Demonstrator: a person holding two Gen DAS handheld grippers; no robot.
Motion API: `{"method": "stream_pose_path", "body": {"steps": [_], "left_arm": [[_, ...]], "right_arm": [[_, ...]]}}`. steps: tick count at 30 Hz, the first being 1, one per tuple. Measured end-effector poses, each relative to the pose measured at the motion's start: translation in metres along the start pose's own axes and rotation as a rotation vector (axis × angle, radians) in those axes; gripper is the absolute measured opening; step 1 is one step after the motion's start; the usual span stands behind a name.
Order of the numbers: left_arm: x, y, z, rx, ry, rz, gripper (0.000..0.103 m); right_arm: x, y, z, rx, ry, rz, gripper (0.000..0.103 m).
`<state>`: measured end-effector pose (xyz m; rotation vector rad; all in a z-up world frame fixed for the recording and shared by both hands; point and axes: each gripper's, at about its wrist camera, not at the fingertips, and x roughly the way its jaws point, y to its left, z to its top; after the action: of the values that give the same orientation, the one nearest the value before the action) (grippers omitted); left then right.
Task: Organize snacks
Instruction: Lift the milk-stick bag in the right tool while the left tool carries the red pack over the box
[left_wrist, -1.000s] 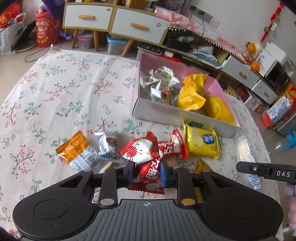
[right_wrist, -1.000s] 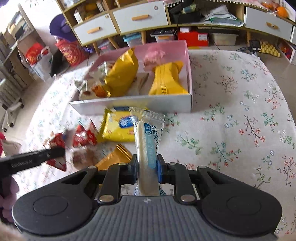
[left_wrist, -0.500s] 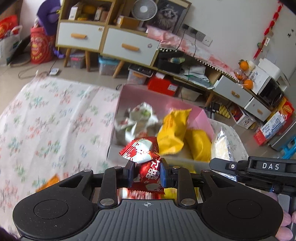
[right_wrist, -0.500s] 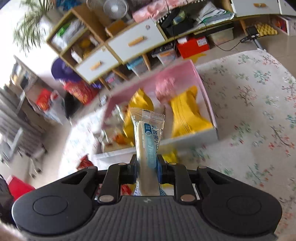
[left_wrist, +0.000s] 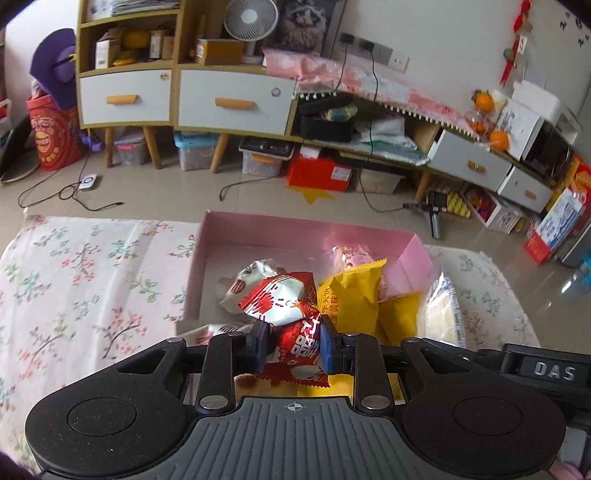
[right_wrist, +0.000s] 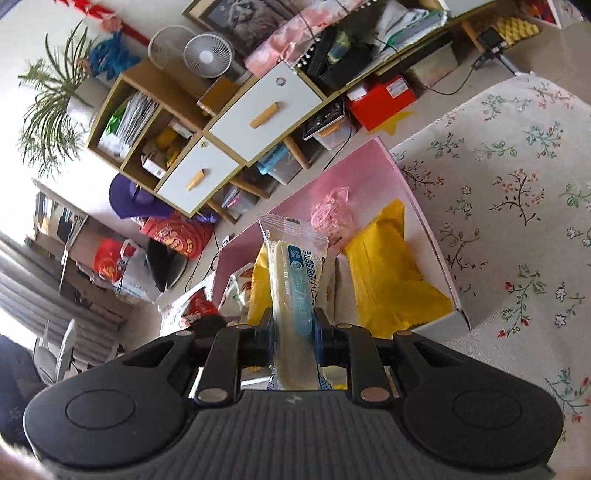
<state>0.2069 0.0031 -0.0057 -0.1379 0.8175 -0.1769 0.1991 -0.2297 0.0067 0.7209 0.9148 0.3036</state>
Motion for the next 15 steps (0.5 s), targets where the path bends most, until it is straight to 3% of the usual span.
{"method": "stream_pose_path", "body": {"steps": [7,15], "left_arm": [[0.028,-0.006,0.005,0.019,0.022,0.035,0.025],[0.038,-0.002,0.004,-0.004,-0.048,0.024,0.026]], "right_arm": [[0.000,0.002,0.004,0.012,-0.035,0.011,0.018],[0.005,-0.001,0.010,-0.015,-0.081,-0.013,0.018]]}}
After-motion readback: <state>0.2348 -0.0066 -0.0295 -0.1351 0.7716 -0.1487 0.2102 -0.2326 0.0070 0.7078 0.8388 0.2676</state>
